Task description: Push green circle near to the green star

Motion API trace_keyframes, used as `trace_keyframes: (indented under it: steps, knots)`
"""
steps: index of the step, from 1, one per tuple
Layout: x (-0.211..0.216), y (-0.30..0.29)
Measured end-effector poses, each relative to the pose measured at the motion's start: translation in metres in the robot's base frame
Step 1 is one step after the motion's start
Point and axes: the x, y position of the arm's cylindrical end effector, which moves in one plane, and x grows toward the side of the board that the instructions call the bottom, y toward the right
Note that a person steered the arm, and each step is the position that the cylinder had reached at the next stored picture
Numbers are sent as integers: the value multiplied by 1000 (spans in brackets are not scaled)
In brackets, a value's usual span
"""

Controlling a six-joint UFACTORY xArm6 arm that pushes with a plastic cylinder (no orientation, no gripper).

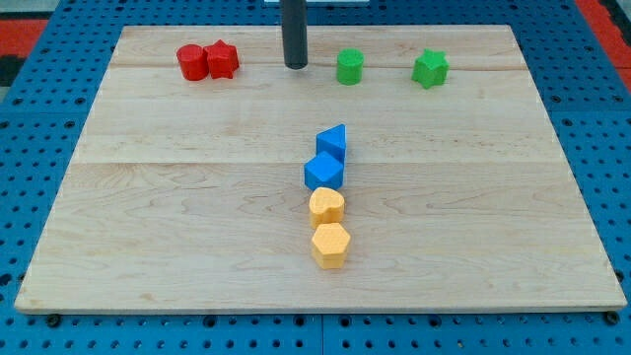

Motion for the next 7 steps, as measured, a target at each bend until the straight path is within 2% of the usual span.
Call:
trace_keyframes:
  steps: [1,4,5,6,7]
  knots:
    - [5,13]
    - [36,3]
    - [26,5]
    - [9,31]
    - [14,74]
